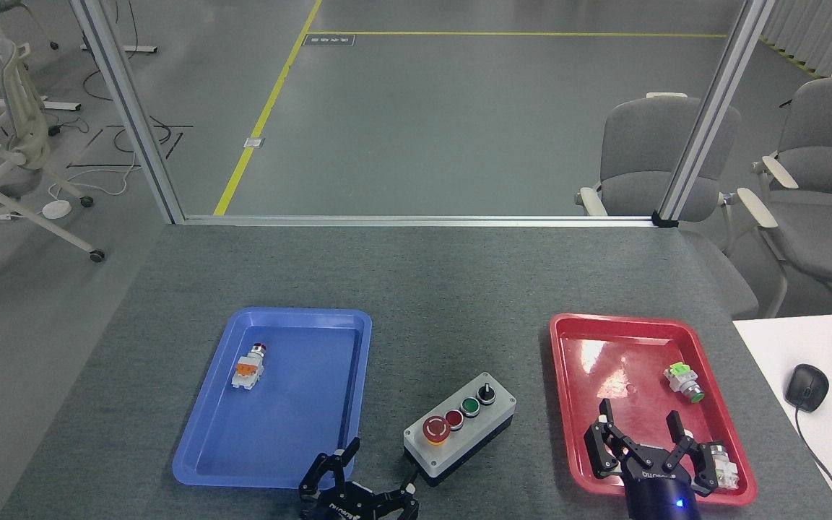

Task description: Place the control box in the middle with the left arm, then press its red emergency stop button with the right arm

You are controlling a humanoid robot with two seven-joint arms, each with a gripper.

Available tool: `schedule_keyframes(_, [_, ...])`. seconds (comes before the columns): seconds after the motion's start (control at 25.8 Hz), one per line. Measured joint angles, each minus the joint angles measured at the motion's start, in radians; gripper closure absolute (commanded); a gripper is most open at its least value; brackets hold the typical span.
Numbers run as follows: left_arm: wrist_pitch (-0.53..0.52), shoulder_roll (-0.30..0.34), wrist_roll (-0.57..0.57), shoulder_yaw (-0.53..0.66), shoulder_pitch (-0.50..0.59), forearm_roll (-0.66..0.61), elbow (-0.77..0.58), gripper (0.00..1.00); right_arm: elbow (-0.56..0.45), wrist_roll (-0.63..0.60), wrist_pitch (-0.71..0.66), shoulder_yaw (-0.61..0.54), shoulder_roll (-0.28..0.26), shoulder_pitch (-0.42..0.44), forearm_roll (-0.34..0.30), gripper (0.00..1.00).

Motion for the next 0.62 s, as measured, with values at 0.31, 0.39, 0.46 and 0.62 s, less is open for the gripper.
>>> schedule_keyframes(0.31, [-0.143, 0.052, 0.000, 0.313, 0.105, 0.000, -0.166, 0.01, 0.000, 0.000, -0.002, 0.001, 0.000, 0.002, 0.000, 0.02])
schedule_keyframes(0.39, [-0.157, 0.051, -0.001, 0.392, 0.109, 0.001, -0.167, 0.01, 0.000, 0.000, -0.003, 0.002, -0.002, 0.008, 0.001, 0.02])
schedule_keyframes(0.46, [-0.166, 0.047, -0.001, 0.466, 0.106, 0.014, -0.156, 0.01, 0.000, 0.000, -0.003, 0.002, -0.006, 0.011, 0.001, 0.02])
schedule_keyframes(0.62, [-0.171, 0.052, -0.001, 0.562, 0.050, 0.099, -0.098, 0.01, -0.007, -0.001, -0.003, 0.006, -0.006, 0.014, 0.002, 0.02])
